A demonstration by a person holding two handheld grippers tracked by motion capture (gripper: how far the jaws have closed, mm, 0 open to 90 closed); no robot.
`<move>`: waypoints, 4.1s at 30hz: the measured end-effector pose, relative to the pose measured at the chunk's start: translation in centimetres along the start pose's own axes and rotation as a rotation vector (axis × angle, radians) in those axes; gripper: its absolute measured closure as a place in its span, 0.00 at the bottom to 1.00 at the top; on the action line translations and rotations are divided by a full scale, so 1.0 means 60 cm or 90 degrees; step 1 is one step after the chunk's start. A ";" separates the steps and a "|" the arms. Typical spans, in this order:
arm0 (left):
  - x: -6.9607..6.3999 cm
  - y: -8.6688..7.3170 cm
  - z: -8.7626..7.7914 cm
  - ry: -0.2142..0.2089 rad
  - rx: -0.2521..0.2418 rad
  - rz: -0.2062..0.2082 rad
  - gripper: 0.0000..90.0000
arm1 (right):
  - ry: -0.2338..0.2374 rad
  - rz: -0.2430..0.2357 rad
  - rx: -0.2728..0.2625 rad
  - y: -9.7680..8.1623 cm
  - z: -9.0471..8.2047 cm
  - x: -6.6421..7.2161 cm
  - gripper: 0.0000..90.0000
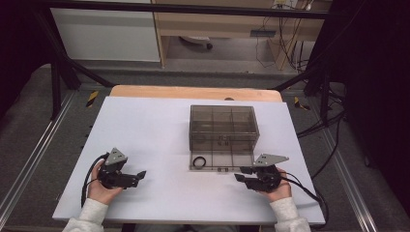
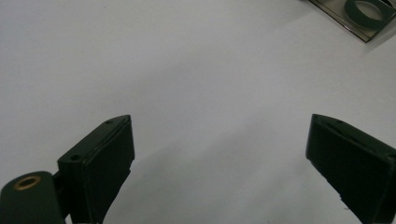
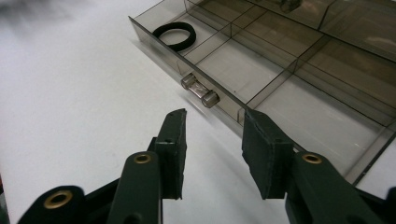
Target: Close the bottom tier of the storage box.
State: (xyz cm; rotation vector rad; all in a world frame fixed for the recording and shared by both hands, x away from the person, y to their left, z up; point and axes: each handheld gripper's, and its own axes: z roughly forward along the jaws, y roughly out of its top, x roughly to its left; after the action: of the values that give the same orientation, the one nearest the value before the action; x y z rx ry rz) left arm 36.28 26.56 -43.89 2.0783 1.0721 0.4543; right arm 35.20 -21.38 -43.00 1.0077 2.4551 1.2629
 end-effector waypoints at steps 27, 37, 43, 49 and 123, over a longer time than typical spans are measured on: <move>-0.001 -0.001 0.003 0.001 0.003 0.001 0.08 | -0.001 -0.005 0.019 -0.001 0.023 0.009 0.93; -0.001 0.000 0.003 0.002 0.003 0.001 0.08 | -0.004 -0.004 0.018 -0.002 0.027 0.008 1.00; -0.001 -0.001 0.003 0.002 0.003 0.000 0.08 | -0.004 -0.002 0.022 -0.002 0.029 0.007 1.00; -0.001 0.000 0.003 0.002 0.003 0.001 0.08 | -0.015 0.001 0.022 -0.002 0.033 0.006 1.00; -0.001 0.000 0.005 0.003 0.006 0.004 0.08 | -0.044 -0.024 0.025 0.002 0.072 0.002 1.00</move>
State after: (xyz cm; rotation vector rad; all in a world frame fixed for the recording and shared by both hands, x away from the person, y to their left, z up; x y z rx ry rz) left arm 36.39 26.37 -44.10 2.0898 1.0726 0.4594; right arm 37.15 -18.51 -45.54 0.9934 2.4442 1.1530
